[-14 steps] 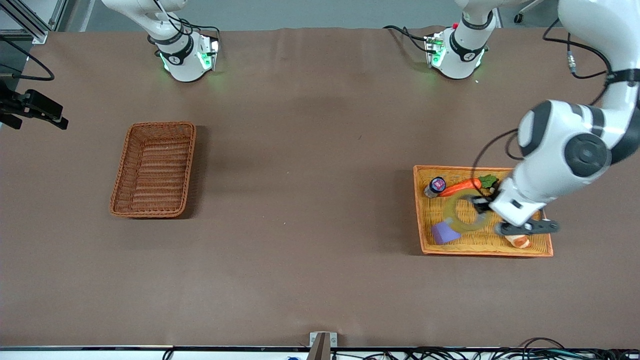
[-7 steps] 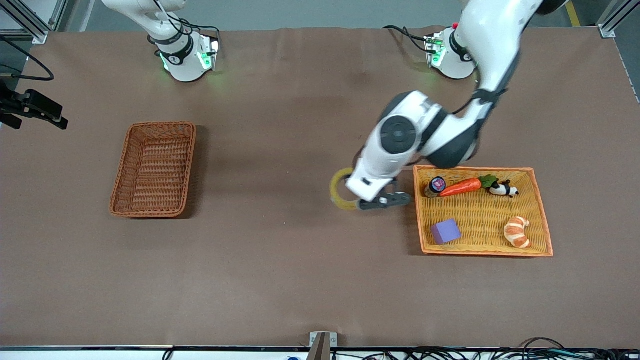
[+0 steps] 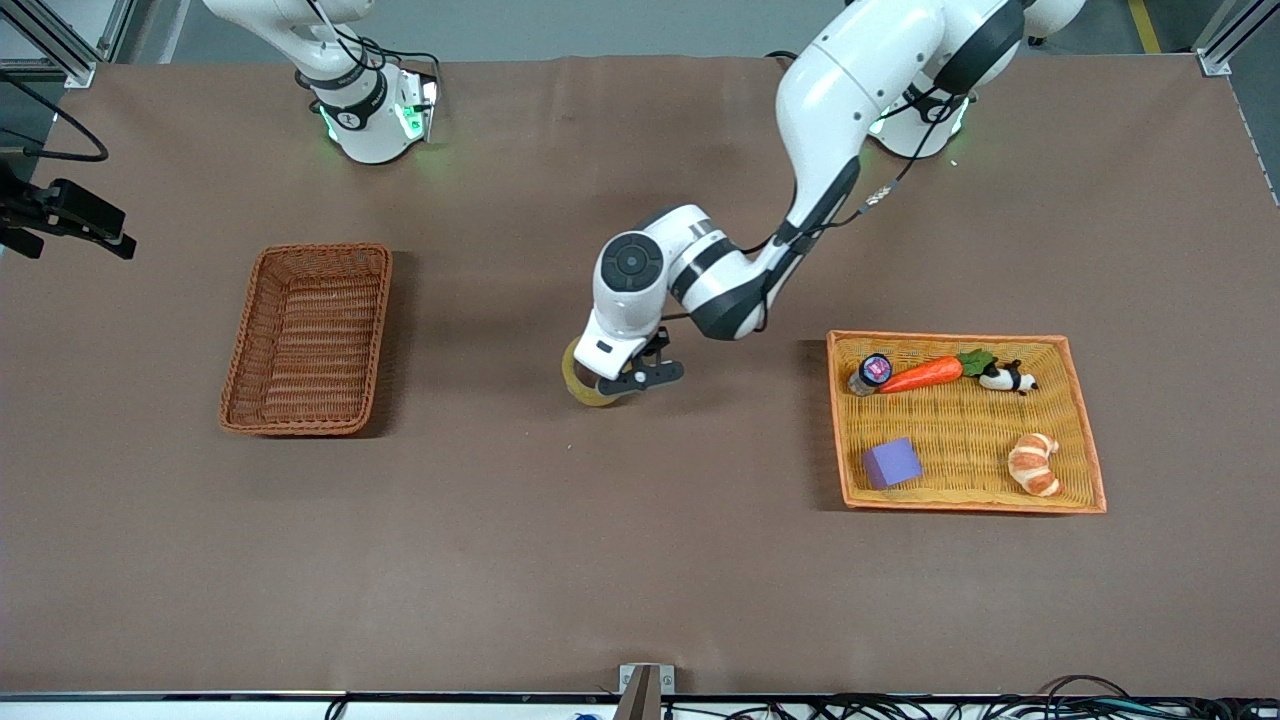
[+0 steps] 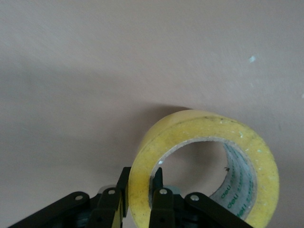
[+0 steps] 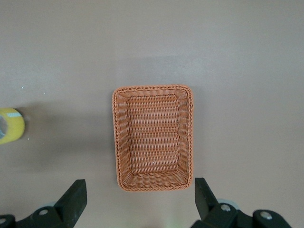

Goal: Move tape to another basket
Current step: 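Lift the tape with the left gripper and set it on the table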

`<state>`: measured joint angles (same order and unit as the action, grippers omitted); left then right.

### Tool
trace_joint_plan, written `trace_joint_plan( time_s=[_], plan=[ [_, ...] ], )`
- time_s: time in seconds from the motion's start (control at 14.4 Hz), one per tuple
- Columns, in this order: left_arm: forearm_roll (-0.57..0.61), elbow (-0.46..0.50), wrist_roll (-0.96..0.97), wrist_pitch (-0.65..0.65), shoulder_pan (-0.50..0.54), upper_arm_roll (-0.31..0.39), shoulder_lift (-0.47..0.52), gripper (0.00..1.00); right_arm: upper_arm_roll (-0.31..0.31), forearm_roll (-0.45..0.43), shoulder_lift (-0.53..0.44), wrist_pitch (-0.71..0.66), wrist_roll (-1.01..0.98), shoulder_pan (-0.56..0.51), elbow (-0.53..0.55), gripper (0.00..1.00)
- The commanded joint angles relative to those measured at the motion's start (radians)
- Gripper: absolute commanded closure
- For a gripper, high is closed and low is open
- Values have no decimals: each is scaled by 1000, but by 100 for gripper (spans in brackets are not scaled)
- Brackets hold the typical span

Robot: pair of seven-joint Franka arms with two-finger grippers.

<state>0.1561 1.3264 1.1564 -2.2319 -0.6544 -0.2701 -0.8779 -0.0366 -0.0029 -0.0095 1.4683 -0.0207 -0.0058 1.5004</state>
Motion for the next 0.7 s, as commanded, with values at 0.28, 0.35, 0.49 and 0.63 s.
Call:
trace_joint_plan(
  time_s=[0.28,0.35,0.49,0.63],
  plan=[
    [31,-35,-13,135,24,67,160,0,11,6,5,-9,7,-13,-12,0],
    [31,-35,-26,181,57,72,206,0,14,9,5,-8,8,-8,-12,0],
    [36,-27,-58,273,133,74,310,0,29,73,16,-5,16,10,-11,0],
    [62,-24,-139,348,224,74,387,0,126,80,58,19,107,24,-9,0]
  ],
)
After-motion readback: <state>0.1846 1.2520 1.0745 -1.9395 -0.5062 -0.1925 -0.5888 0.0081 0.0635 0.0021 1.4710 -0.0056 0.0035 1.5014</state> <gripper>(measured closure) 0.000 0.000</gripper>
